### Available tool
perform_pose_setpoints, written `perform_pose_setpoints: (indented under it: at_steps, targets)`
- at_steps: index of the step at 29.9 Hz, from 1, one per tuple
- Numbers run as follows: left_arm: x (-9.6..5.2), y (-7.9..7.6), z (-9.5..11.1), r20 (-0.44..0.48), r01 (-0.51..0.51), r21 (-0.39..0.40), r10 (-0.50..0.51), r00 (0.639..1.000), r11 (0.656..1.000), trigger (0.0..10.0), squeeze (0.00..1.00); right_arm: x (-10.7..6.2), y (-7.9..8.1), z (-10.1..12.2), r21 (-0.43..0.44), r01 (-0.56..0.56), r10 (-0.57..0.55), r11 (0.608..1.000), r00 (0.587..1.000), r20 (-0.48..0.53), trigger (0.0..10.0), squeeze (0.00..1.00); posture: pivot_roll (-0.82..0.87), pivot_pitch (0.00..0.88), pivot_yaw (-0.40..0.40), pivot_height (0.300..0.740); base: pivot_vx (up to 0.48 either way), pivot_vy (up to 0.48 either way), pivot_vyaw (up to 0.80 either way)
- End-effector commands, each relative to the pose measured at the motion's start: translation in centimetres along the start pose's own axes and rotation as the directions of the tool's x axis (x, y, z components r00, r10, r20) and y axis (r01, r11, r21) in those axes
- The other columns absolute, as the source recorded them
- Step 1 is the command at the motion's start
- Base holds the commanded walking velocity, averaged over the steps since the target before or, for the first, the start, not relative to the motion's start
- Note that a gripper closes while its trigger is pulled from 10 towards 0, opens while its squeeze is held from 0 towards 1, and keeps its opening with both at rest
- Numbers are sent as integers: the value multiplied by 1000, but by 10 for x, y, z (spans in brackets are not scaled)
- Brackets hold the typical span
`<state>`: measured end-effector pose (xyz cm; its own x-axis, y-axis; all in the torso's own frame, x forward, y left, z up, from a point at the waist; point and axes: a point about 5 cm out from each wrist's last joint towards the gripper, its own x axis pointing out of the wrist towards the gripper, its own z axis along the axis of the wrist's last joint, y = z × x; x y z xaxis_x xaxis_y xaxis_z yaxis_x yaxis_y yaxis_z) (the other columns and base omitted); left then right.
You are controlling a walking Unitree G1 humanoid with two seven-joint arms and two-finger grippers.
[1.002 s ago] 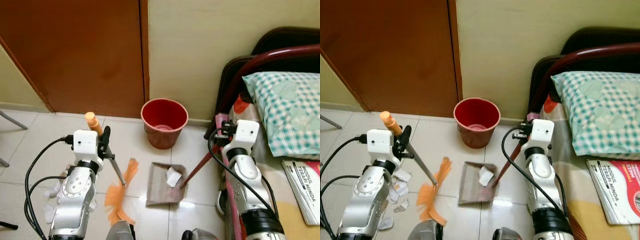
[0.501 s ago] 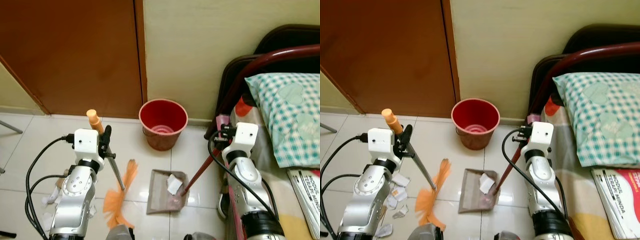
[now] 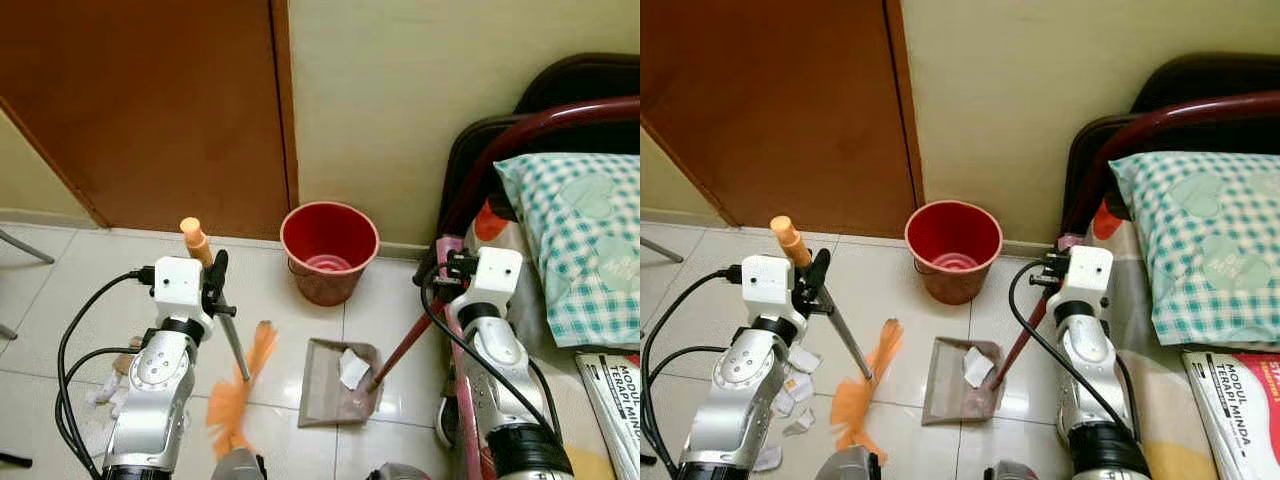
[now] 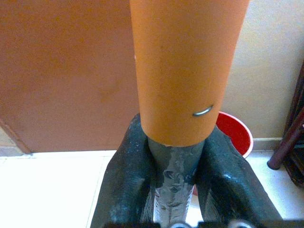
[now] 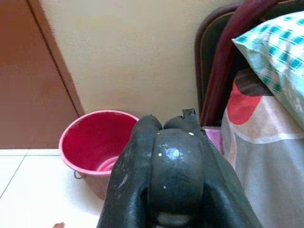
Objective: Sweep floor
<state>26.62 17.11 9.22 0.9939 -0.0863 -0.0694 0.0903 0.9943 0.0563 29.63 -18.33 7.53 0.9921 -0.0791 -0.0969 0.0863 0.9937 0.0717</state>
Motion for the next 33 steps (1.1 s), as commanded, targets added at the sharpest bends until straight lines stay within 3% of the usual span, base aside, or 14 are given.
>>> perform_pose_setpoints:
  at_steps: [1,10,15,18,33]
  targets:
    - [-2,5,-7,-39,-26,18,26,999,1000,10000,0,1,-1,11,17,-6,5,1000,999,42,10000,0,-26,93,-1,740,0,0,0]
    - [-3,15,-14,-76,-97,69,102,992,993,10000,0,5,3,29,43,-51,48,998,996,73,10000,0,-31,94,2,740,0,0,0]
    - [-9,29,-25,-135,-173,90,184,974,981,10000,0,10,13,43,78,-116,109,990,990,94,10000,0,-30,93,3,740,0,0,0]
    - [-11,33,-29,-156,-207,79,217,964,975,10000,0,14,28,60,103,-201,187,974,974,126,10000,0,-27,94,-1,740,0,0,0]
    - [-7,22,-30,-158,-192,46,197,968,980,10000,0,24,60,127,106,-410,371,906,890,266,10000,0,-38,93,-8,740,0,0,0]
